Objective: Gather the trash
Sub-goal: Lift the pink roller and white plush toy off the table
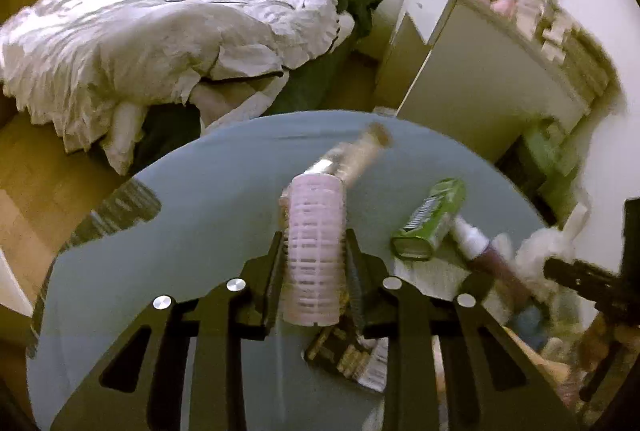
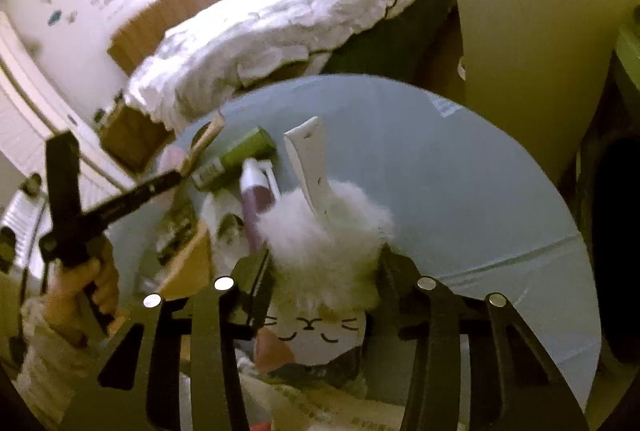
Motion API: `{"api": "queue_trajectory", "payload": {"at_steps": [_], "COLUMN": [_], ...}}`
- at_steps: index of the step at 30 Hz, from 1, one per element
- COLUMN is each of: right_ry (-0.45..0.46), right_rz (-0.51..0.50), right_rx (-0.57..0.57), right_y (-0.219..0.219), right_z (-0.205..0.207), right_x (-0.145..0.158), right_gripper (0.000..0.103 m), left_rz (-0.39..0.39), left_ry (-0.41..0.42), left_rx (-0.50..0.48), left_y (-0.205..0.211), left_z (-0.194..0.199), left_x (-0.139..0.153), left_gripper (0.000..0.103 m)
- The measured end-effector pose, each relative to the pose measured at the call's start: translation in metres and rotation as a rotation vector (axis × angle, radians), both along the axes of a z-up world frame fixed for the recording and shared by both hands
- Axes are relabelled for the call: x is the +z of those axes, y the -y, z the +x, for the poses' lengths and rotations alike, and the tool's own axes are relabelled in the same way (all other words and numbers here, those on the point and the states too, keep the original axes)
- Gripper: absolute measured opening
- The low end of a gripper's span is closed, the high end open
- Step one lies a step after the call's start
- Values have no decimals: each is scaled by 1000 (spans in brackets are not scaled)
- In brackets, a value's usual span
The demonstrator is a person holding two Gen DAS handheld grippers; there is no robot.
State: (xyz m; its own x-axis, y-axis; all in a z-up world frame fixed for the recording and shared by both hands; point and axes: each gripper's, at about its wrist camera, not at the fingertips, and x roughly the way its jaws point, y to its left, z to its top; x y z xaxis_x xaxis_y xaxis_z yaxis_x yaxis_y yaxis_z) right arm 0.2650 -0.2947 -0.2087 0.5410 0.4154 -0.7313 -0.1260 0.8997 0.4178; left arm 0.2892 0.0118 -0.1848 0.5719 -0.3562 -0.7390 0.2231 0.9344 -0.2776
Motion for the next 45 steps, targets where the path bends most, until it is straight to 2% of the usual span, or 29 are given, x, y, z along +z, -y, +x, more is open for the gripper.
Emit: {"api": "queue_trajectory", "payload": {"at_steps": [5, 10, 11, 14, 17, 23, 27, 29, 34, 39, 42, 45], "right_ry": [78, 134, 141, 161, 167, 143, 118, 110, 143, 210, 236, 211], "right_rz": [96, 179, 192, 214, 231, 239, 237, 225, 216, 140, 134, 83], "right_rx": [-46, -79, -81, -89, -82, -60, -48, -40, 21, 122, 187, 277], "right_y": [21, 41, 45, 54, 61, 58, 52, 46, 20, -26, -50, -78], "right_z": [-21, -43, -47, -59, -74, -93, -104, -110, -121, -119, -115, -105], "right_x": [21, 43, 48, 57, 63, 56, 47, 45, 52, 68, 74, 71], "right_gripper": [45, 45, 45, 45, 45, 45, 45, 45, 45, 45, 45, 45], "left_rz": [-115, -190, -220, -242, -275, -221, -206, -196, -138, -87, -70, -66], "left_ry": [40, 79, 78, 70, 33, -45, -97, -59, -48, -31, -24, -34], "left_rx": [6, -26, -47, -87, -151, -275, -295, -297, -313, -366, -396, -417], "left_y": [-17, -17, -14, -6, 7, 47, 64, 66, 73, 85, 89, 89], "left_z": [-23, -46, -52, -67, -88, -133, -151, -162, -175, -190, -195, -199], "left_x": [27, 60, 67, 76, 74, 44, 16, 14, 11, 7, 4, 0], "left_gripper": [29, 29, 29, 29, 29, 29, 29, 29, 29, 29, 29, 29]}}
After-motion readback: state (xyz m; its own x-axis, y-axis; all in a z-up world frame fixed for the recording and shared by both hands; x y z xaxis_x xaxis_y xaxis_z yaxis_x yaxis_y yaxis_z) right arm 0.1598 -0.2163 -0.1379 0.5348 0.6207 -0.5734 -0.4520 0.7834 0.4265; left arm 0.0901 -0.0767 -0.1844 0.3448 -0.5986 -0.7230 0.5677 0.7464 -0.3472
